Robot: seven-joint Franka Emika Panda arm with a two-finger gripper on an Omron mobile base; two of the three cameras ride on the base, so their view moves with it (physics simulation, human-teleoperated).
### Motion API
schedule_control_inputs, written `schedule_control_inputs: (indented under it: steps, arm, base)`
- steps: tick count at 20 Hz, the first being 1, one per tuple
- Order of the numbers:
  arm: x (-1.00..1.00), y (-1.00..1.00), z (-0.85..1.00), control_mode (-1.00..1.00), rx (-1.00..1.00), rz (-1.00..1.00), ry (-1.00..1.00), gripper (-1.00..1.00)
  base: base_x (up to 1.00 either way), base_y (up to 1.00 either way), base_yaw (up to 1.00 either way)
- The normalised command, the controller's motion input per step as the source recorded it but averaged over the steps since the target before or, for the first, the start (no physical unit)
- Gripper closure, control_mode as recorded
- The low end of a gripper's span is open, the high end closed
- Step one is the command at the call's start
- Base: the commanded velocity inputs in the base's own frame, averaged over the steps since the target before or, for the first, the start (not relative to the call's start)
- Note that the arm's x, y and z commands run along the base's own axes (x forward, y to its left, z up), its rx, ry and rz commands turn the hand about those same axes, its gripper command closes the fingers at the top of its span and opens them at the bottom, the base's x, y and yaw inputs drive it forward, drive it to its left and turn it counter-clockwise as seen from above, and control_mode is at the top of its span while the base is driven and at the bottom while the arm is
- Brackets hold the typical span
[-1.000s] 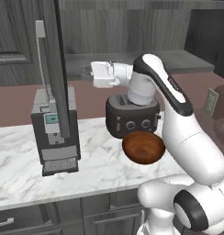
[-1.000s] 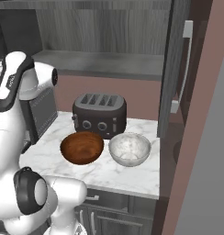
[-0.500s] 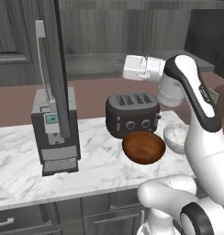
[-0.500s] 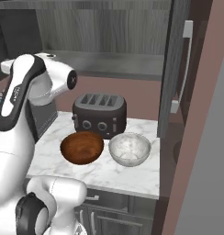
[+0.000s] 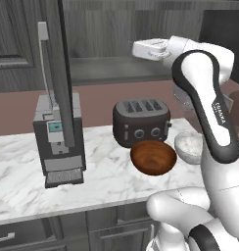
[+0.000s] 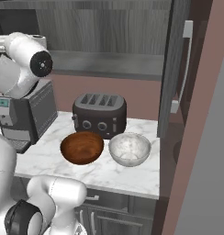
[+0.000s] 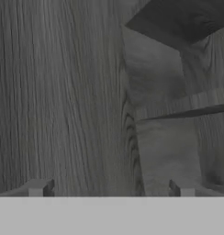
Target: Open the cabinet. Pick the bowls from the counter and place them in the cabinet. Then close the cabinet.
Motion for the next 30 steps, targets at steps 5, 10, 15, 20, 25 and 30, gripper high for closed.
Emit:
schedule_control_inputs:
  steps: [5, 10, 15, 20, 25, 30]
  arm:
    - [-0.43, -0.57, 0.16, -1.00, 0.00, -0.35, 0.40, -1.00]
    - [-0.57, -0.93, -0.10, -1.00, 0.00, -0.39, 0.40, -1.00]
    - [-0.72, -0.60, -0.44, -1.00, -0.08, -0.45, 0.30, -1.00]
    - [-0.39, -0.16, -0.27, -1.00, -0.10, -0.46, 0.26, -1.00]
    - [-0.24, -0.21, -0.24, -1.00, -0.05, -0.43, 0.28, -1.00]
    - [-0.06, -0.56, -0.26, -1.00, 0.00, -0.35, 0.29, -1.00]
  base:
    - [0.00, 0.00, 0.00]
    - [0.00, 0.00, 0.00]
    - [0.00, 0.00, 0.00]
    - [0.00, 0.00, 0.00]
    - [0.00, 0.00, 0.00]
    - [0.00, 0.00, 0.00]
